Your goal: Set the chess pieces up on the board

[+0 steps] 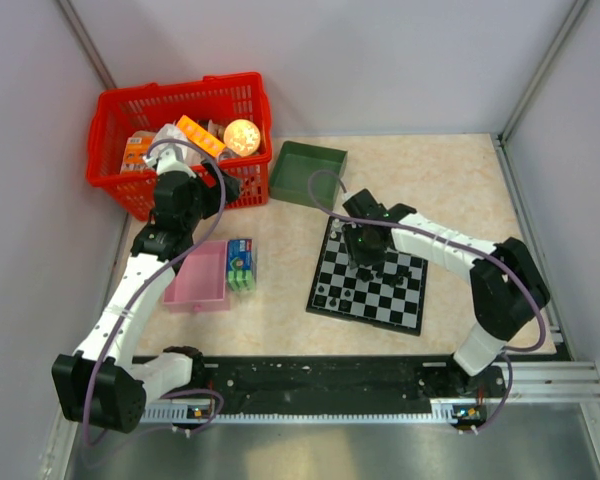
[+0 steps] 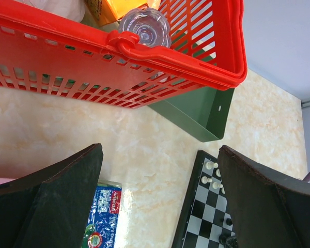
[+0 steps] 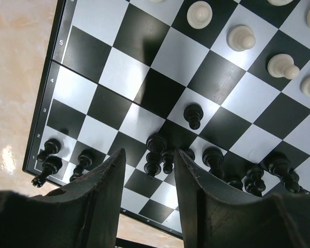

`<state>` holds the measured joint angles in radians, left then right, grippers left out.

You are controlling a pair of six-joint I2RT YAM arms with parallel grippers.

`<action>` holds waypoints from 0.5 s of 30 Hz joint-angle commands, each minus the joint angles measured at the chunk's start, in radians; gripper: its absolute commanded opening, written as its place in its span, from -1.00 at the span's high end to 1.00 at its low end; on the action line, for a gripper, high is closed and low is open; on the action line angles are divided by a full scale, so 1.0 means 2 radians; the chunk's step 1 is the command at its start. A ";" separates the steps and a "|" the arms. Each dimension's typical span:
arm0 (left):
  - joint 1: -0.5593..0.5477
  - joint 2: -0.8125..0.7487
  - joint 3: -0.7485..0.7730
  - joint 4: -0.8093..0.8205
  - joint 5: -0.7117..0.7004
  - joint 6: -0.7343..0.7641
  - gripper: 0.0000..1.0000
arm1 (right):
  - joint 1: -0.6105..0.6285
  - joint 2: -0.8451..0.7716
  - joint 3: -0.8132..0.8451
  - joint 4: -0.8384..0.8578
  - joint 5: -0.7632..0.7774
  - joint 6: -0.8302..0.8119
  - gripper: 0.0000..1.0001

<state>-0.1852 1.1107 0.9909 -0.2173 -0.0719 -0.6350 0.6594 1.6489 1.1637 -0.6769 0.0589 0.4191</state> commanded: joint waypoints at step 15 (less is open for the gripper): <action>0.002 0.000 0.004 0.023 -0.002 -0.002 -0.96 | 0.008 0.026 0.041 -0.017 0.006 -0.022 0.27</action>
<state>-0.1852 1.1107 0.9909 -0.2173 -0.0715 -0.6346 0.6601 1.6932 1.1999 -0.7013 0.0628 0.3923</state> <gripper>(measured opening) 0.980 0.379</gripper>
